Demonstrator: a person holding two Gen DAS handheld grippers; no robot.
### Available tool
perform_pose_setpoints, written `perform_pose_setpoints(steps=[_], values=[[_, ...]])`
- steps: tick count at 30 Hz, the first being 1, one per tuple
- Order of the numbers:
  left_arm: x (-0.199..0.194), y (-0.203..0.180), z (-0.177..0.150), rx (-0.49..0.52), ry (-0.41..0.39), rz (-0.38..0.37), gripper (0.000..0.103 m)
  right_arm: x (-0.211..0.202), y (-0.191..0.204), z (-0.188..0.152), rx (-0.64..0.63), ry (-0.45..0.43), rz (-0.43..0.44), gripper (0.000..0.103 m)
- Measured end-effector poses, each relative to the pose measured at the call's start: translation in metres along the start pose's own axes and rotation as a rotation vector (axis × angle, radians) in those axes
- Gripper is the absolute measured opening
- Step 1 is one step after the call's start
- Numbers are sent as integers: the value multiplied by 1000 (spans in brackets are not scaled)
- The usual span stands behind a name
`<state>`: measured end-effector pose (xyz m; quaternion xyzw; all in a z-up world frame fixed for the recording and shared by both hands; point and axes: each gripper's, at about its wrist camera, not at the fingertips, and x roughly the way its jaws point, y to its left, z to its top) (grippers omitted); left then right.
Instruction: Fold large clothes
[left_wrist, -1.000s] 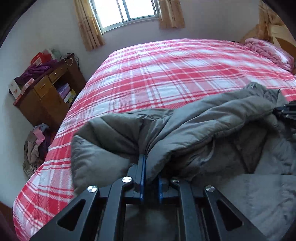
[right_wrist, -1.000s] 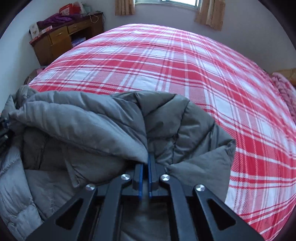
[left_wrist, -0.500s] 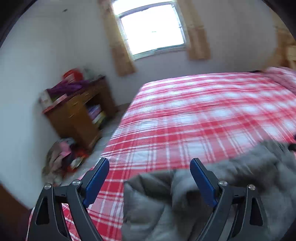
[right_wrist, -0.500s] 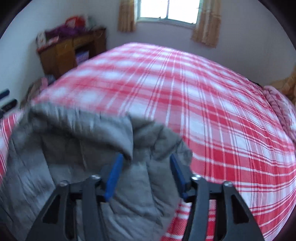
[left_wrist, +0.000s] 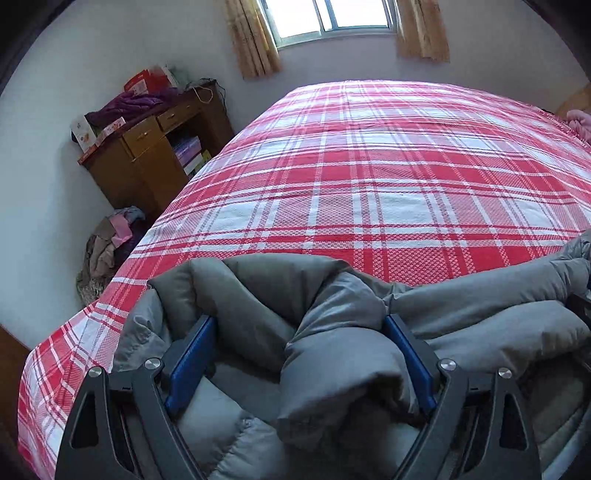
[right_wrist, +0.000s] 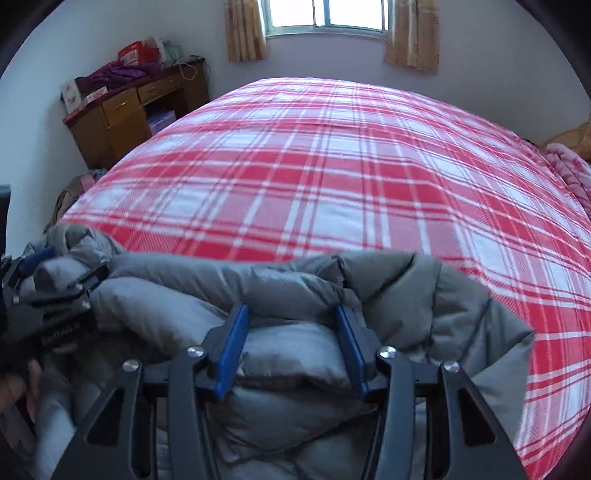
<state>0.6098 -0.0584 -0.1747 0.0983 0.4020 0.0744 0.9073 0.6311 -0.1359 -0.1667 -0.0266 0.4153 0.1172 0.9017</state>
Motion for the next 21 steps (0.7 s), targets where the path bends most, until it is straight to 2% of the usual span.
perform_pose_setpoints(steps=[6, 16, 19, 21], values=[[13, 7, -3, -56, 33, -59, 94, 8, -3, -9, -17, -5, -5, 51], [14, 7, -1, -53, 46, -58, 95, 15, 3, -8, -39, 0, -40, 51], [-1, 15, 4, -64, 30, -58, 95, 15, 4, -6, -50, 11, -46, 52], [-24, 18, 8, -66, -16, -57, 95, 9, 1, -1, -42, 21, -33, 52]])
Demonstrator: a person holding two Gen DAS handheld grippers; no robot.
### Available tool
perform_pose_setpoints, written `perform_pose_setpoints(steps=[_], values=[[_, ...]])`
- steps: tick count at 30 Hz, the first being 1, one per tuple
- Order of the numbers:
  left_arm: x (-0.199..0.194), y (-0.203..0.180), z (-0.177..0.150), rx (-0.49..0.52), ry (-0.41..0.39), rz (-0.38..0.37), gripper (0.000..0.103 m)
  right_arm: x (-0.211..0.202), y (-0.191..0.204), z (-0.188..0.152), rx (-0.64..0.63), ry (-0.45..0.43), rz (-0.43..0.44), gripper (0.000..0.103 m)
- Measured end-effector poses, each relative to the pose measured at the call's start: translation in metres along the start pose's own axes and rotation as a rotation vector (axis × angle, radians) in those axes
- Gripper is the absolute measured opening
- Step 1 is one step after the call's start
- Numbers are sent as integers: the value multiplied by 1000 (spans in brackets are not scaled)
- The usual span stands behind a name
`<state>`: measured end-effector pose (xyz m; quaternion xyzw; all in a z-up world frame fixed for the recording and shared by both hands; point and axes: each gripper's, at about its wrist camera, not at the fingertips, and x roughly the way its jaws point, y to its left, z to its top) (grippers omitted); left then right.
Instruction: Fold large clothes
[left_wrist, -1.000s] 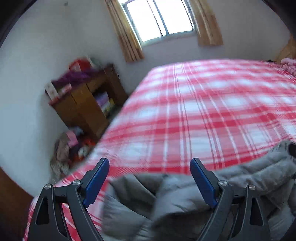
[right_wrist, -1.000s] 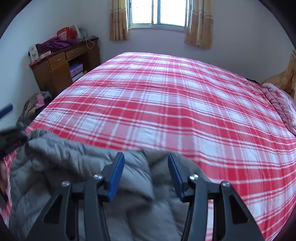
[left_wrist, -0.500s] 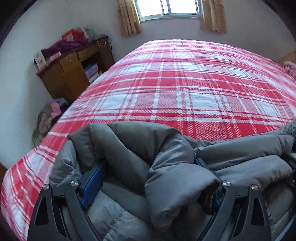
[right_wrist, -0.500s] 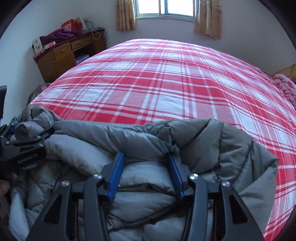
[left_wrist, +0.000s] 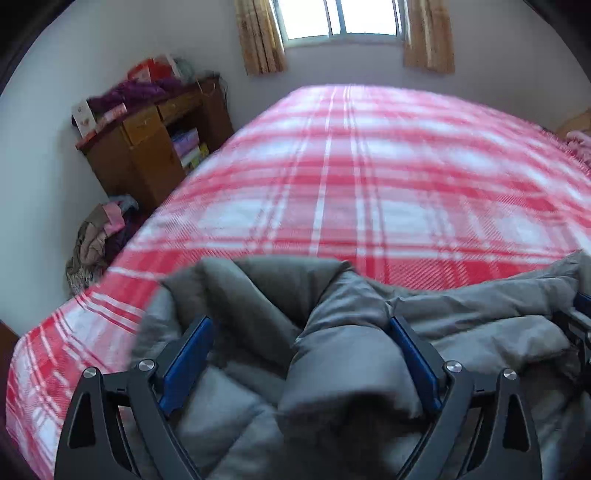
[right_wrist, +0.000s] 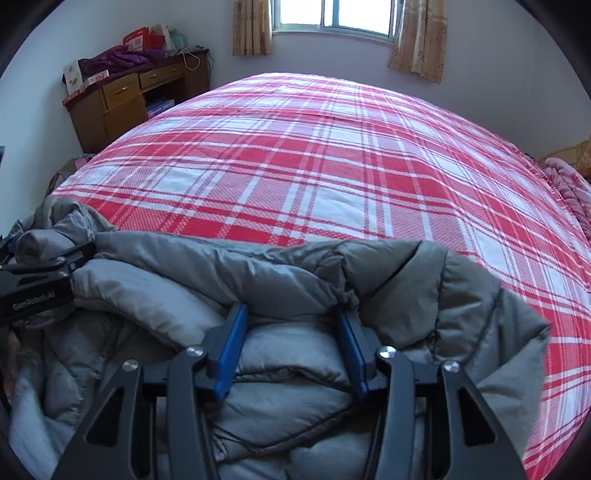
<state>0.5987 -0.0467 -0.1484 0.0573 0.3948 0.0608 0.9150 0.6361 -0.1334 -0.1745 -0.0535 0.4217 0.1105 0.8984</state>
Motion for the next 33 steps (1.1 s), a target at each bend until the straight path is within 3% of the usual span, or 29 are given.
perform_pose_setpoints(steps=[2, 5, 6, 8, 12, 14, 17, 33], values=[[-26, 1, 8, -15, -62, 22, 95, -21, -8, 3, 39, -54, 23, 52], [-50, -6, 21, -65, -108, -54, 95, -45, -16, 6, 55, -135, -11, 52], [-52, -10, 23, -77, -99, -86, 95, -46, -17, 7, 59, -134, -12, 51], [-41, -22, 26, -89, -47, -152, 95, -42, -17, 8, 49, -111, -14, 39], [8, -35, 12, -50, 62, -30, 95, -27, -18, 1, 64, -79, -13, 37], [29, -35, 2, -53, 123, -34, 95, -21, -17, -3, 70, -66, 11, 37], [33, -31, -5, -69, 103, -65, 95, -11, -12, -7, 38, -44, 15, 37], [39, -38, -11, -47, 82, -31, 98, 6, -5, -7, 11, -13, -27, 38]])
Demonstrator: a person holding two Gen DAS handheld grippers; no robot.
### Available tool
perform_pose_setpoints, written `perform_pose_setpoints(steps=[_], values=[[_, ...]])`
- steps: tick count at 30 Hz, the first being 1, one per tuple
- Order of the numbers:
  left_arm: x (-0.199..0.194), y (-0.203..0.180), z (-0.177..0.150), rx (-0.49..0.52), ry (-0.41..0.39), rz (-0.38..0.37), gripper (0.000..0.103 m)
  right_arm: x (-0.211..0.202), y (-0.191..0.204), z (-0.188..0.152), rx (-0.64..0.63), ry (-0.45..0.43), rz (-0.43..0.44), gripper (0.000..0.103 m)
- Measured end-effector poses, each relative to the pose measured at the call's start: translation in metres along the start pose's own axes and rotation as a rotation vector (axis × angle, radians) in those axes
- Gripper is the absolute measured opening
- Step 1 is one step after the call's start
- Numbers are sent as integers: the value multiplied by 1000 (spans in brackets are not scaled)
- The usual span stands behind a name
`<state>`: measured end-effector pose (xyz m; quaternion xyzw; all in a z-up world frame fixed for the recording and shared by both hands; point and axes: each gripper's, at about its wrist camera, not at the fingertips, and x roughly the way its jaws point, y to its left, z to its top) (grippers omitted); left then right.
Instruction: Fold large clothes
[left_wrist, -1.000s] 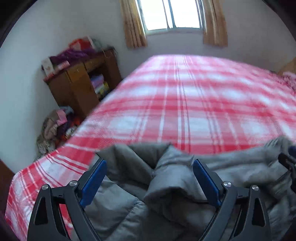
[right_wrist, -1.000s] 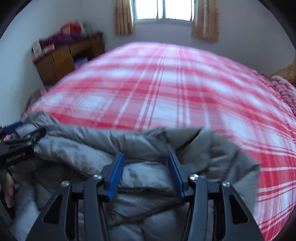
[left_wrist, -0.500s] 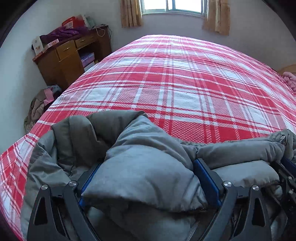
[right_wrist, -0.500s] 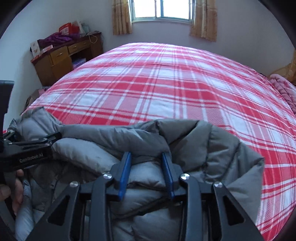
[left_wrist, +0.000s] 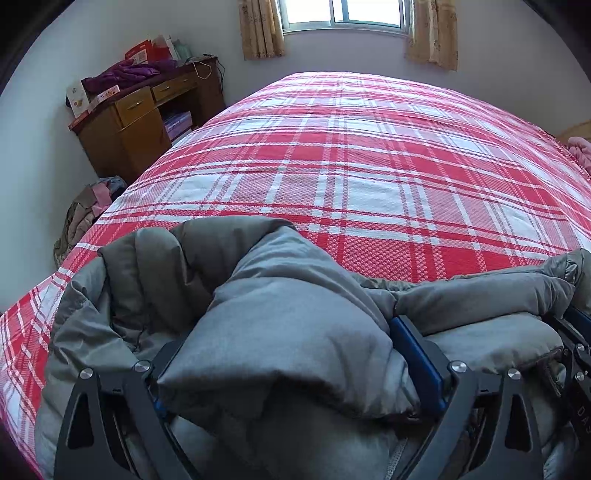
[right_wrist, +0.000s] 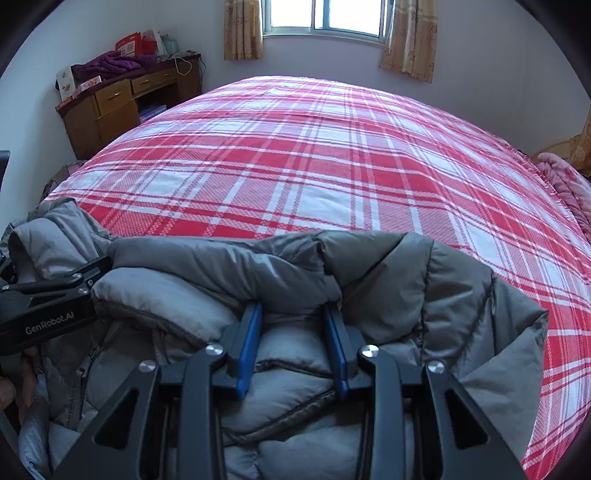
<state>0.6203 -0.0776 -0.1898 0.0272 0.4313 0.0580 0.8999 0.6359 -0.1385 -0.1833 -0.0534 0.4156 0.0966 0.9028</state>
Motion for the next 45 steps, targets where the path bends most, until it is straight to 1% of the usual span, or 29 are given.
perform_pose_setpoints(steps=[10, 13, 15, 16, 17, 19, 20, 22, 24, 25, 27, 28, 30, 34, 36, 39, 43, 45], values=[[2, -2, 0, 5, 4, 3, 99, 1, -1, 1, -2, 3, 0, 38], [-2, 3, 6, -3, 31, -21, 99, 1, 0, 2, -14, 11, -6, 38], [-19, 12, 11, -9, 39, -39, 98, -3, -3, 6, -15, 22, 14, 42], [-32, 17, 13, -13, 26, -44, 98, -11, -9, 6, 0, 17, 23, 58], [-51, 24, 14, -15, 1, -53, 98, -20, -14, 6, 15, 0, 23, 69], [-87, 42, 7, -12, -52, -90, 98, -47, -29, 1, 45, -60, 27, 72], [-108, 53, -4, 0, -80, -106, 98, -62, -35, -5, 44, -71, 22, 72], [-132, 68, -32, 39, -84, -105, 98, -81, -45, -21, 49, -52, 20, 72], [-148, 84, -73, 97, -69, -66, 98, -96, -53, -47, 52, -5, 27, 72], [-153, 90, -88, 119, -67, -45, 98, -104, -56, -66, 46, 23, 17, 72], [-169, 108, -127, 159, -73, 16, 98, -116, -58, -97, 33, 58, 13, 72], [-176, 116, -142, 163, -79, 31, 98, -125, -60, -116, 41, 73, 18, 72], [-188, 130, -168, 155, -73, 50, 98, -144, -64, -147, 70, 70, 36, 72], [-209, 156, -215, 114, -45, 58, 98, -174, -64, -182, 97, 63, 15, 72], [-217, 165, -238, 92, -22, 41, 98, -188, -62, -198, 108, 56, 16, 72], [-222, 171, -266, 86, 22, 24, 98, -205, -61, -222, 128, 65, 20, 72], [-234, 177, -295, 74, 35, 9, 98, -228, -64, -253, 154, 61, 8, 72], [-242, 179, -310, 70, 39, -6, 98, -237, -63, -264, 163, 62, 15, 74]])
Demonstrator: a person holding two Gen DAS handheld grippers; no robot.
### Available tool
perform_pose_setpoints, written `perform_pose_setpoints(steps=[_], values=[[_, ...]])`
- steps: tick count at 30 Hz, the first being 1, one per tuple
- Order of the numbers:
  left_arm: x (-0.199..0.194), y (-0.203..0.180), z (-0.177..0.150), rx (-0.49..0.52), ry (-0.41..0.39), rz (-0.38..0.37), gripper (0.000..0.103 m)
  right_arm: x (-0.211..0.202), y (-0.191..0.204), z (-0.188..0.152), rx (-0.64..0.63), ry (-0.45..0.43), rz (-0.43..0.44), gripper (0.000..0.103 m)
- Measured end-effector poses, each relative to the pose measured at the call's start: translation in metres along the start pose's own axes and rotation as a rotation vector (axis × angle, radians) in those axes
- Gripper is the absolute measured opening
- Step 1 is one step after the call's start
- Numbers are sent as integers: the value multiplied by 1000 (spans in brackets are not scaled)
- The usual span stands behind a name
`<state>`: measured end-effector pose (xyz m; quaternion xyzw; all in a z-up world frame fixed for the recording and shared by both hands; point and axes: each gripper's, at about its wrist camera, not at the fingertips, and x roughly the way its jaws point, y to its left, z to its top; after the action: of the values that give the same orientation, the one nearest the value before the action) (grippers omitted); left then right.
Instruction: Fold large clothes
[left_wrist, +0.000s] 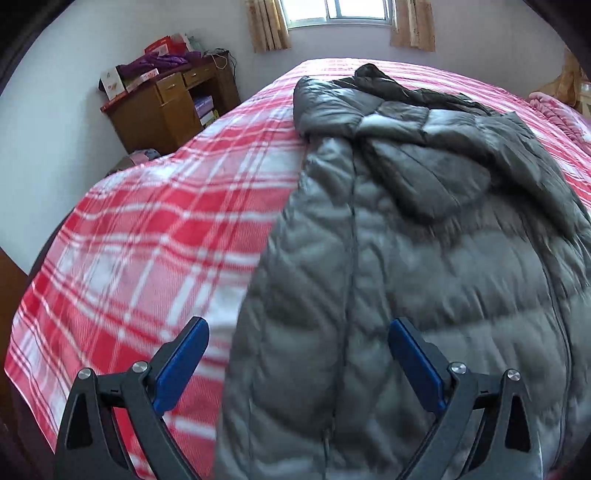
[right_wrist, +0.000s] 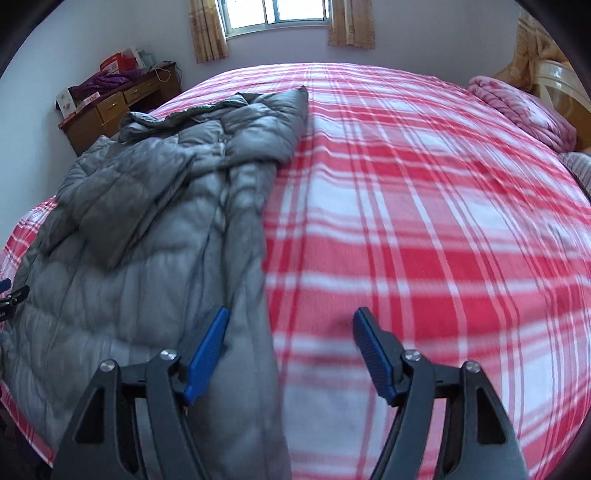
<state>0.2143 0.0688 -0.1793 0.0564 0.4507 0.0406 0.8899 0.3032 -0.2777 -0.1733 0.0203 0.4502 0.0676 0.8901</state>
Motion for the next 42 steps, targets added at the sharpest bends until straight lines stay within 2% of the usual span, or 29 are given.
perform_pose_setpoints(steps=[3, 12, 14, 15, 16, 17, 18, 19, 22, 27, 30, 34, 36, 38, 40, 42], values=[[-7, -2, -14, 3, 2, -2, 98, -12, -2, -16, 11, 0, 1, 75], [-19, -1, -44, -8, 17, -84, 98, -41, 2, -65, 33, 0, 30, 75], [-17, -2, -48, -13, 28, -119, 88, -48, 5, -76, 40, 3, 43, 73], [-18, -2, -50, -14, 33, -137, 76, -50, 6, -80, 43, 6, 51, 71], [-19, -3, -51, -13, 33, -159, 65, -52, 9, -85, 40, 10, 65, 62], [-21, -4, -51, -10, 31, -168, 58, -53, 11, -89, 31, 15, 80, 48], [-24, -6, -51, -1, 27, -171, 41, -54, 12, -91, 19, 20, 100, 37], [-28, -7, -50, 9, 20, -172, 27, -54, 13, -93, 18, 29, 134, 20], [-46, -4, -48, 22, -19, -177, 16, -61, 15, -94, 22, 15, 171, 12], [-115, 11, -43, 36, -155, -216, 11, -98, 16, -91, 25, -81, 196, 9], [-166, 26, -35, 36, -250, -254, 11, -142, 16, -84, 15, -172, 210, 9], [-226, 41, -22, 44, -377, -264, 11, -207, 20, -71, -15, -306, 224, 9], [-232, 44, -8, 67, -409, -251, 11, -233, 25, -62, -31, -378, 230, 9], [-222, 47, 17, 58, -413, -249, 11, -246, 25, -46, -33, -432, 239, 9], [-206, 47, 39, 52, -388, -237, 11, -243, 25, -22, -39, -466, 249, 9], [-199, 47, 48, 58, -368, -222, 11, -228, 28, 2, -51, -455, 239, 9]])
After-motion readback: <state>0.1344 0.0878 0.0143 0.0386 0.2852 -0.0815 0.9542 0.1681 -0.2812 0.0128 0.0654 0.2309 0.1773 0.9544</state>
